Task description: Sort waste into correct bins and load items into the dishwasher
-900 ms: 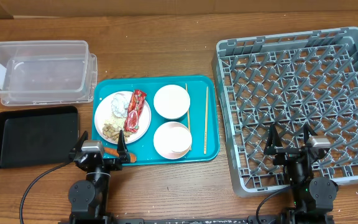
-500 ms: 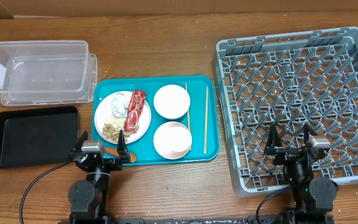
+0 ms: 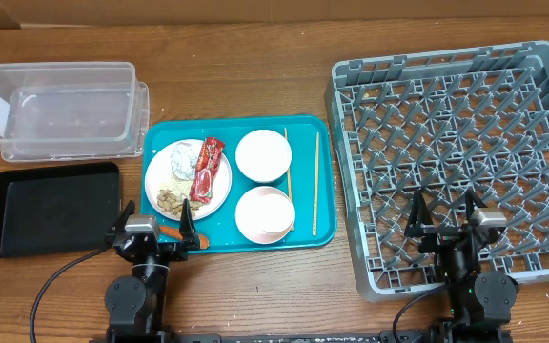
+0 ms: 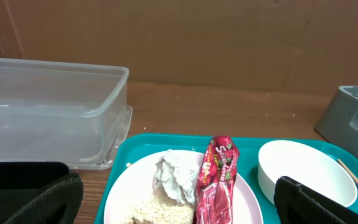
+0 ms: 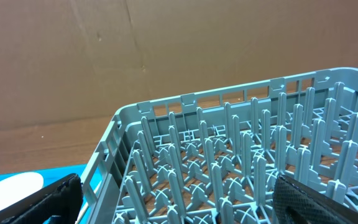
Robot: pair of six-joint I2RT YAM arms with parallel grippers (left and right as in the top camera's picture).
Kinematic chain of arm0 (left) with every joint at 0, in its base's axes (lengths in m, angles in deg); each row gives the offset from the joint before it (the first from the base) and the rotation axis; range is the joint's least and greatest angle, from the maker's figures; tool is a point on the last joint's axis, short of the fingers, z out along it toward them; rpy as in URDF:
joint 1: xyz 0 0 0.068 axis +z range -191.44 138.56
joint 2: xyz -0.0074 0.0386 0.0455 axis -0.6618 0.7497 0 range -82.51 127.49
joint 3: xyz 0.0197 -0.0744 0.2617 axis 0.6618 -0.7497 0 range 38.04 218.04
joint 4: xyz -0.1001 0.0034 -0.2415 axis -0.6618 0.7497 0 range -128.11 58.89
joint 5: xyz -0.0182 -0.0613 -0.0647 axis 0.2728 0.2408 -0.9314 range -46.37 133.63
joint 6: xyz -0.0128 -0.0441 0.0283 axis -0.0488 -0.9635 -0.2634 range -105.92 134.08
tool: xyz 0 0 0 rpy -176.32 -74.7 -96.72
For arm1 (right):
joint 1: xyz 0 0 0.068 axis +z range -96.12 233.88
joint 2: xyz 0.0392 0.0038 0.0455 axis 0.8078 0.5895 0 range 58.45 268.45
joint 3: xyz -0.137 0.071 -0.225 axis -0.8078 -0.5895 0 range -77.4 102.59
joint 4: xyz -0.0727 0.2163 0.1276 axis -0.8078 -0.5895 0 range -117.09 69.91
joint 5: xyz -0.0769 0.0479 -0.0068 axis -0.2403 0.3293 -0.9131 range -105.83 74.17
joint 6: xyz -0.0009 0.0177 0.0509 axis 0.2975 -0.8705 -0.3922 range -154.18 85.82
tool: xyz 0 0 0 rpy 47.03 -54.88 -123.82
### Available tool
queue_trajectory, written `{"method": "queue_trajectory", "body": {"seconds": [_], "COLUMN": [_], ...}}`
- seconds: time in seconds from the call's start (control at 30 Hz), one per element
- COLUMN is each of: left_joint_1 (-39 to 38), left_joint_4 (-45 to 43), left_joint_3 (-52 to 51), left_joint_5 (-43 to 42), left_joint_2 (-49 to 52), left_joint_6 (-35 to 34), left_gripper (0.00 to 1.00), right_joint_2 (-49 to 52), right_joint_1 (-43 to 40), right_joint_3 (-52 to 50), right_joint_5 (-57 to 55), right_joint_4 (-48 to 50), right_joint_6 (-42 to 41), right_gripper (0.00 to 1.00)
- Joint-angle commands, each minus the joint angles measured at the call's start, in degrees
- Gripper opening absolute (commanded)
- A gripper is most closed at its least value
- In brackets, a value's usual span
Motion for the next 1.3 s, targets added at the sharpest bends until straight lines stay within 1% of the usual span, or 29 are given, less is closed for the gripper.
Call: {"method": "queue_trajectory", "body": {"seconds": [0.0,0.47,0.6,0.83,0.9,0.97,1.03,1.17,1.27], "left_joint_1": [0.37,0.37,0.37,0.37,0.37,0.37,0.37,0.37,0.37], "left_joint_4": [-0.09,-0.09,-0.28,-0.15,-0.55,-0.59,0.39,1.75,1.75], "left_joint_3": [-0.24,-0.24,-0.24,-0.24,-0.24,0.04,0.72,3.41,6.69], "left_joint_5": [-0.46,-0.46,0.35,1.05,1.42,1.40,1.38,1.49,1.51], "left_joint_2": [-0.70,-0.70,-0.70,-0.68,-0.66,-0.66,-0.63,-0.13,2.99], "left_joint_6": [1.49,1.49,1.51,1.49,1.14,-1.03,-1.38,-1.05,0.46], "left_gripper": [1.00,1.00,1.00,1.00,1.00,1.00,1.00,1.00,1.00], "right_joint_2": [-0.20,-0.20,-0.20,-0.20,-0.20,-0.20,-0.15,1.36,4.81], "right_joint_1": [-0.04,-0.04,-0.04,-0.04,-0.04,-0.15,-0.15,-0.15,-0.15], "right_joint_3": [-0.57,-0.57,-0.57,-0.57,-0.57,-0.57,-0.28,3.15,8.09], "right_joint_5": [0.11,0.11,-2.86,-3.08,-3.15,-4.31,-5.88,-11.41,-13.90], "right_joint_4": [0.28,0.31,0.09,0.02,0.09,0.07,0.02,-1.77,-4.04], "right_joint_6": [-0.20,-0.20,-0.20,-0.24,-1.40,-5.40,-8.33,-8.87,-8.83], "right_gripper": [1.00,1.00,1.00,1.00,1.00,1.00,1.00,1.00,1.00]}}
